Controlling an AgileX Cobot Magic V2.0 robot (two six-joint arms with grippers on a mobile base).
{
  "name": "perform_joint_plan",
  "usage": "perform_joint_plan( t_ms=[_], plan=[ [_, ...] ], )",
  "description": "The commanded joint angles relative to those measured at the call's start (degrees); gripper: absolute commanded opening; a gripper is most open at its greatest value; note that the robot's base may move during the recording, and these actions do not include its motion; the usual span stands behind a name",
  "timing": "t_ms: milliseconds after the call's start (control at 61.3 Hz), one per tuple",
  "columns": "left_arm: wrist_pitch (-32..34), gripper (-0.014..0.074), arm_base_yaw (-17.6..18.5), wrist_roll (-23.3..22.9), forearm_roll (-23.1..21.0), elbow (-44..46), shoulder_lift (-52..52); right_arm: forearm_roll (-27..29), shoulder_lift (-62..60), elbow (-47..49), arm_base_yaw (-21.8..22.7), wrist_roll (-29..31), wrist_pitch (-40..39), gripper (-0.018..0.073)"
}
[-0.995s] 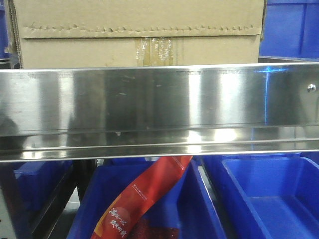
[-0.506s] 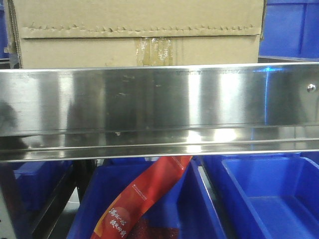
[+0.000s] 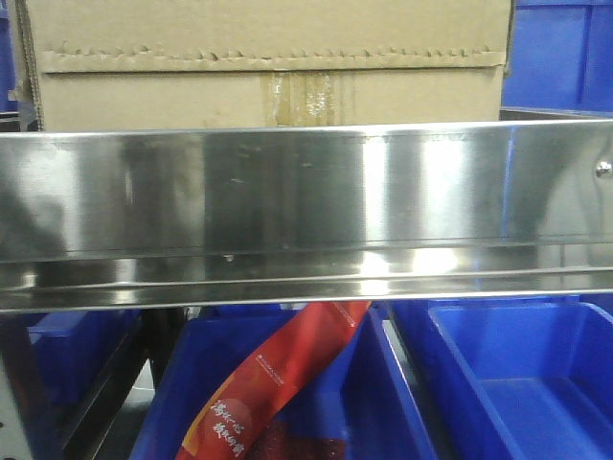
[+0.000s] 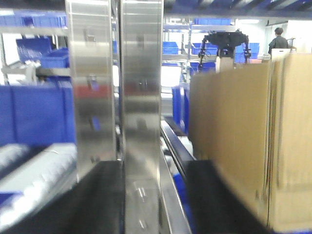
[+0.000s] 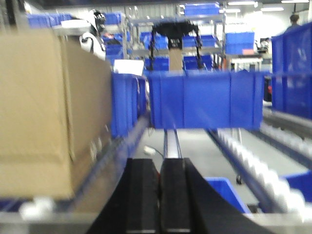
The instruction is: Grab carton from right shelf to conveyor
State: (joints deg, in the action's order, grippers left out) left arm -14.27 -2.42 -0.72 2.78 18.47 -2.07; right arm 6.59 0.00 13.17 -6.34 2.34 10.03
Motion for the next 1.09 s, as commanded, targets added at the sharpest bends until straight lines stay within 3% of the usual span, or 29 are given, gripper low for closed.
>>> perform_joint_plan(
  t_ms=[0,49,163,228,473,685,750,913,1077],
  plan=[
    [-4.29,0.0372,0.37,0.72,1.04,6.14,-3.06,0.28,0.00,5.66,-0.06,0.19,3.47,0.0083],
    [-6.13,0.0396,0.37,0.72,1.04,8.65,-4.97,0.28,0.73,8.27,-0.06,0.19,4.35,0.0177],
    [-9.38,0.0426,1.51,0.72,-0.29,15.16,-10.40,0.28,4.16,12.63,-0.06,0.19,4.80,0.0489],
    [-11.69,0.0435,2.56,0.72,-0.44,18.66,-13.58,0.28,6.12,13.72,-0.06,0.19,4.86,0.0580],
    [-17.78,0.0435,16.10,0.72,-1.32,30.70,-27.19,0.17,12.63,16.99,-0.06,0.19,4.06,0.0569],
    [-20.70,0.0435,28.98,0.72,-0.90,41.85,-42.43,0.17,24.98,29.72,-0.80,1.98,12.48,0.0569],
    [-21.36,0.0435,31.10,0.72,-0.90,45.70,-47.06,0.30,30.42,35.15,-2.32,4.11,15.41,0.0569],
    [-23.64,0.0435,31.18,-0.59,-0.90,57.25,-58.50,0.30,44.68,50.31,-7.26,4.91,23.96,0.0569],
    [-35.48,0.0435,27.50,-10.02,-0.18,72.06,-69.19,0.30,59.96,69.82,-9.46,4.91,38.50,0.0569]
  ],
)
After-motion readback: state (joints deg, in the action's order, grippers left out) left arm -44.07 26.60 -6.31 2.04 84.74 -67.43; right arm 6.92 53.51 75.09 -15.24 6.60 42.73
